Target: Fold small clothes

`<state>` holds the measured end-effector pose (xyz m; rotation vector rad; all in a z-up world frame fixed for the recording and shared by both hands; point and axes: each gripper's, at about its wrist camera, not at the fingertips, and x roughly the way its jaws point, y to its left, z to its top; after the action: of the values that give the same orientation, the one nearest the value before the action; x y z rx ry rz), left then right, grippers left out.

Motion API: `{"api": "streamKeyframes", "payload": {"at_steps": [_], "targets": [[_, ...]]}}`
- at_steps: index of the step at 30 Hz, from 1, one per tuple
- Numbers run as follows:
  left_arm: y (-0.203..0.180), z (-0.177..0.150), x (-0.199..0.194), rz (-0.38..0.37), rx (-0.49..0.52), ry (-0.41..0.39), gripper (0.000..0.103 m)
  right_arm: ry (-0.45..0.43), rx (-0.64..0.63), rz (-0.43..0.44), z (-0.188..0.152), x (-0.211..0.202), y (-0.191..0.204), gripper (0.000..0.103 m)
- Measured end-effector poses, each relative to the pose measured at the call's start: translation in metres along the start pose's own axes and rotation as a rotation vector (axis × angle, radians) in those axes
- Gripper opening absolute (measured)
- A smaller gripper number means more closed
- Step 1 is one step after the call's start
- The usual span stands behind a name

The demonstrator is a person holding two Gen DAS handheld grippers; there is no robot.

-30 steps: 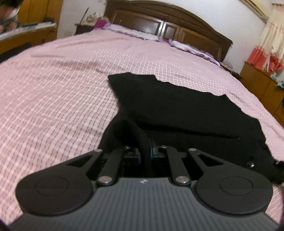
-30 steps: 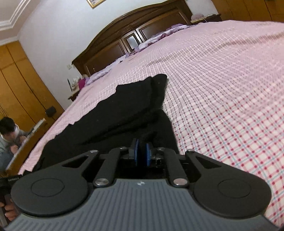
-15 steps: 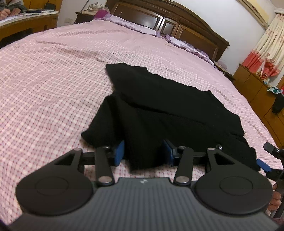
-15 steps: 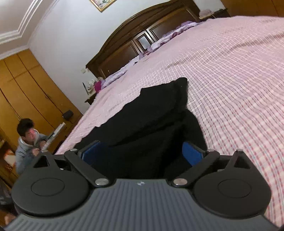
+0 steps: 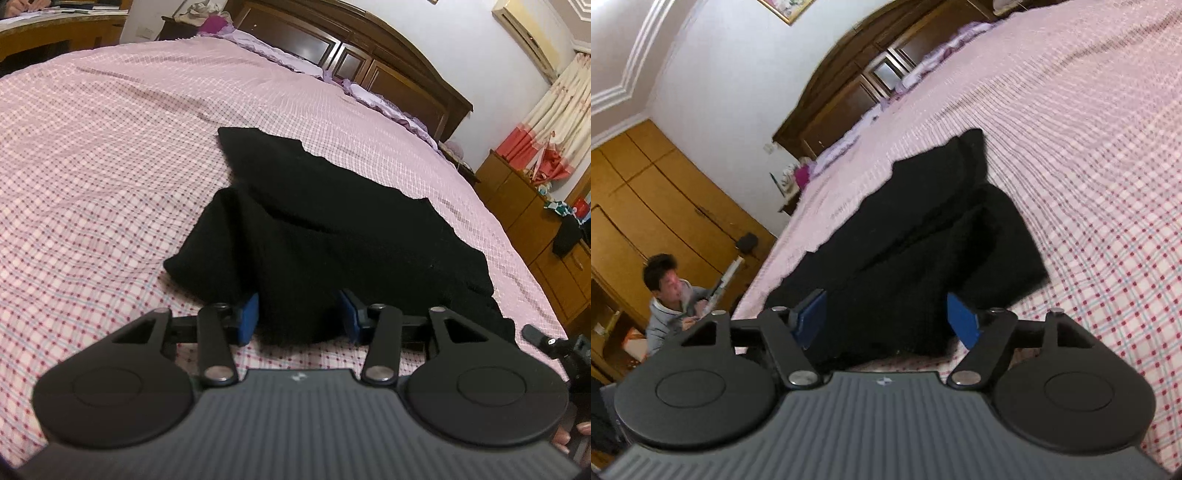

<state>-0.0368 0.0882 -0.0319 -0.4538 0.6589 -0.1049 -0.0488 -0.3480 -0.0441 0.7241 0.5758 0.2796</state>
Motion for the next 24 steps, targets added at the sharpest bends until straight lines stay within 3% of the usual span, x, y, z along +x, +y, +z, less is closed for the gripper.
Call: {"api": "streamKeyframes", "payload": {"at_steps": [4,7,10,11,12,14,24], "targets": [[-0.005,-0.002,0.002,-0.029,0.012,0.001,0.044,0.013,0.014,-0.019,-0.002,0.009,-0.008,0.074],[-0.006,-0.002,0.006,-0.06,0.006,0.008,0.033,0.012,-0.006,-0.032,-0.002,0.013,-0.007,0.066],[-0.004,0.001,0.014,-0.075,-0.013,0.021,0.017,0.019,0.01,-0.041,0.004,0.017,-0.01,0.044],[-0.004,0.003,0.015,-0.075,-0.017,0.022,0.012,0.019,0.024,-0.037,0.007,0.017,-0.012,0.032],[-0.004,0.005,0.015,-0.076,-0.021,0.017,0.009,0.019,0.038,-0.028,0.011,0.017,-0.014,0.02],[-0.006,0.01,0.01,-0.091,-0.019,-0.007,0.008,0.001,0.05,-0.012,0.017,0.015,-0.013,0.01],[-0.03,0.052,-0.017,-0.121,0.021,-0.181,0.008,-0.165,-0.017,0.13,0.057,-0.004,0.023,0.006]]}}
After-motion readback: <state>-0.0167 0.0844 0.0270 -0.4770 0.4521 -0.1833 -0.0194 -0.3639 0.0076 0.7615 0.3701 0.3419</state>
